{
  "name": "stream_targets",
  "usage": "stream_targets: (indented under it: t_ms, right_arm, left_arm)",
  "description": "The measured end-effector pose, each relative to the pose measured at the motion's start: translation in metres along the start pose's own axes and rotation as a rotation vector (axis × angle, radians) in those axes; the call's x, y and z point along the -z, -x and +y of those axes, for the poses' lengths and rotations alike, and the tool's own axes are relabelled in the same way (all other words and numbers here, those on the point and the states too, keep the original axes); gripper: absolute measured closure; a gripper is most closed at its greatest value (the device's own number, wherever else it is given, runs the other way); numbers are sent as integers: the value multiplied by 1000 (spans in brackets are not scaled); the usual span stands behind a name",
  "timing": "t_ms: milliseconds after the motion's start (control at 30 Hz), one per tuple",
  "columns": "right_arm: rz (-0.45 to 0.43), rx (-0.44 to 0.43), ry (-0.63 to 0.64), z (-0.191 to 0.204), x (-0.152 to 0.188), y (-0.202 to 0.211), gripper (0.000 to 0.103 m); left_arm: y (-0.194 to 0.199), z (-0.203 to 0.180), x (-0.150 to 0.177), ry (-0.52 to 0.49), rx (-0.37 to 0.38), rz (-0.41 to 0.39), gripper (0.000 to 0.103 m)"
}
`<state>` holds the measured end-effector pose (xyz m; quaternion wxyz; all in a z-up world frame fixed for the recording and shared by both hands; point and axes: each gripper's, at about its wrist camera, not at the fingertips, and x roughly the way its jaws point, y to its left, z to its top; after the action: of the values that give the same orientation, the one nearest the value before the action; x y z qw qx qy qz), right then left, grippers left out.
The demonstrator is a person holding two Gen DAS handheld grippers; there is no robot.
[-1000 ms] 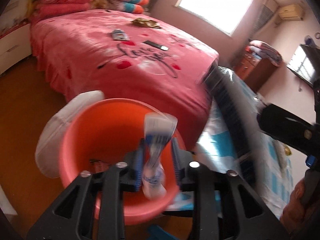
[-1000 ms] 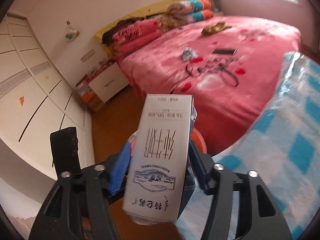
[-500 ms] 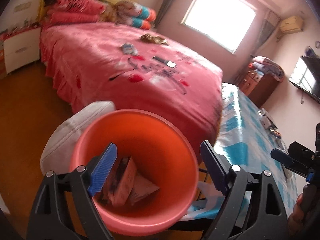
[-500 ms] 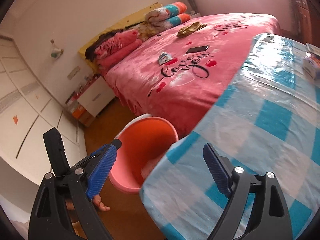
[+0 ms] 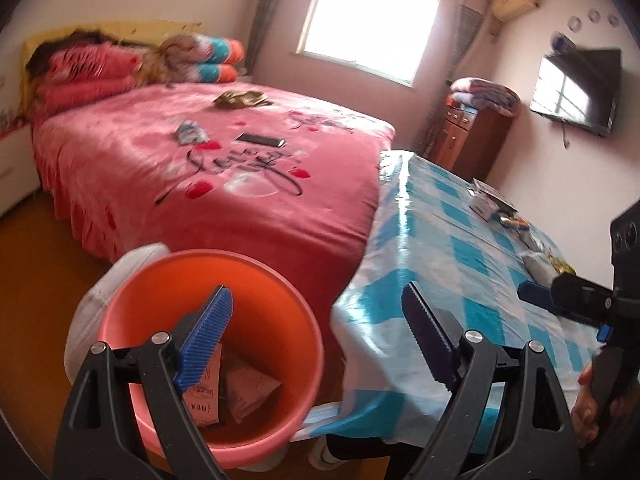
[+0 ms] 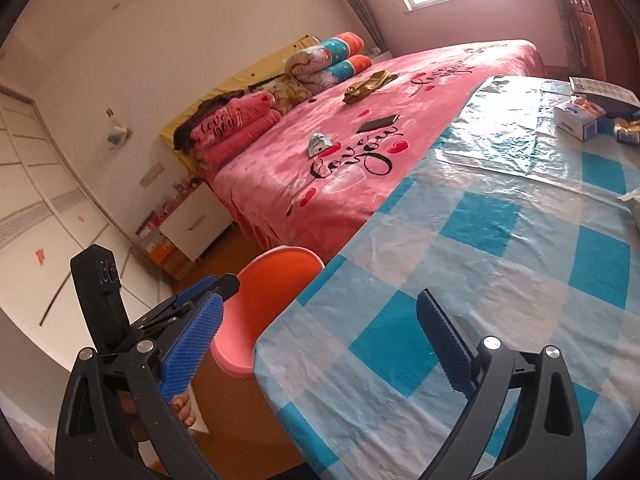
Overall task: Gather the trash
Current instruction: 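Bring both open tools back over the table toward the remaining trash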
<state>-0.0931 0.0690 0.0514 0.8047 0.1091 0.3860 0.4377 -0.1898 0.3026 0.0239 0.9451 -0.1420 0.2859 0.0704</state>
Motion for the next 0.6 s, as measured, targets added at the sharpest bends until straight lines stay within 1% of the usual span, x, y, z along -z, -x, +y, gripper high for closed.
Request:
stream_targets:
  t_ms: [67,167,300,500,600]
  right_arm:
    - [-22,-13,0,-4,1,8,5]
    - [-45,-19,3,-9,1,18,5]
    - [-50,-55,-27,-21,1,28,5]
    - [-62,-76,-30,-29,2,41,5]
    - [-70,-75,-33,-34,1,47,5]
  left_arm:
    - [2,-9,-1,-26,0,-9,16]
    - [1,-21,-4,-49,7,19,16]
    - [0,-32,-6,-56,12,43,16]
    - [-7,-47,-7,-48,20,99,16]
    - [-13,-57,-7,-52,16,144,16]
